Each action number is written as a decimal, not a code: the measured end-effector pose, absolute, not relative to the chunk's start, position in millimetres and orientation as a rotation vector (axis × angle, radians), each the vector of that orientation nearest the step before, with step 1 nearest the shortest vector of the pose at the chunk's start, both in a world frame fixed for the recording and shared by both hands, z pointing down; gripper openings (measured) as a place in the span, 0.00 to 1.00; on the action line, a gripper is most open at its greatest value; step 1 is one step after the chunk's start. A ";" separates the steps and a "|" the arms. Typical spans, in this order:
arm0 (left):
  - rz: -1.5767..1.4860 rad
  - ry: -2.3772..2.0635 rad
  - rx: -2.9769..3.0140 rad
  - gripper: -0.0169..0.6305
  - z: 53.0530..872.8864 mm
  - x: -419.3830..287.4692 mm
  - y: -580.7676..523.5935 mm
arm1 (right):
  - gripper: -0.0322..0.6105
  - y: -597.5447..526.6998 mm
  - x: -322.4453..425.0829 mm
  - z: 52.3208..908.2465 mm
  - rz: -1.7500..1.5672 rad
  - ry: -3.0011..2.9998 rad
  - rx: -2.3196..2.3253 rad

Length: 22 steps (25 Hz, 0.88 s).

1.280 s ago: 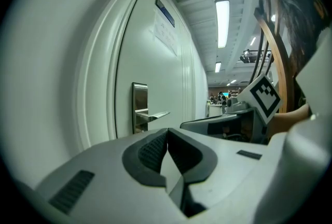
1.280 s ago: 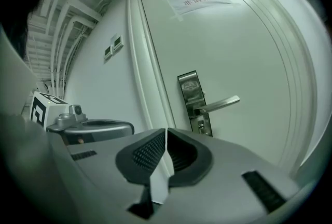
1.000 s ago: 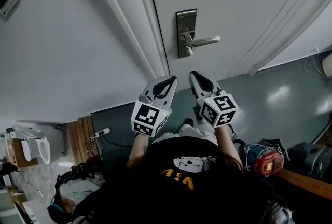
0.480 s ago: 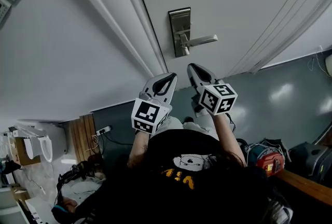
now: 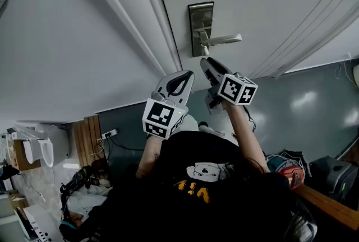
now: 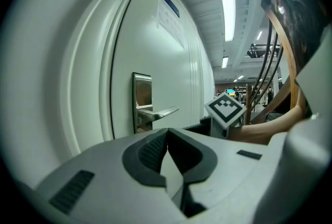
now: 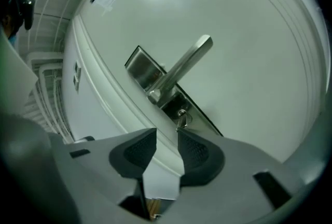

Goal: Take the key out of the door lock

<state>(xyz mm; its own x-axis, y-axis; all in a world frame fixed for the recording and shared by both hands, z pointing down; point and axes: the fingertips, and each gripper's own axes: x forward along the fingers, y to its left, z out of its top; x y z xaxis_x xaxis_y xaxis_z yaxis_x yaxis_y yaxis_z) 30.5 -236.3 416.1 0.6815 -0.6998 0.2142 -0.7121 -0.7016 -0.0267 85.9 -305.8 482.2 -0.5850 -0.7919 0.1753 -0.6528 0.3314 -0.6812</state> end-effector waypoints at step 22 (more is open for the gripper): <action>0.370 -1.154 2.824 0.04 424.6 46.6 -242.1 | 0.13 -362.2 82.9 502.1 -1.387 1.966 -1.057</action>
<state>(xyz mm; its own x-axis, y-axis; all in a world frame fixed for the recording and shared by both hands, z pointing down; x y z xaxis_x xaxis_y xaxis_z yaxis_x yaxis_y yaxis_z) 46.6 -242.1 424.6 0.6892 -0.6813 0.2468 -0.6977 -0.7159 -0.0279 82.9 -362.2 502.1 -0.5683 -0.8223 0.0294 -0.3036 0.1763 -0.9364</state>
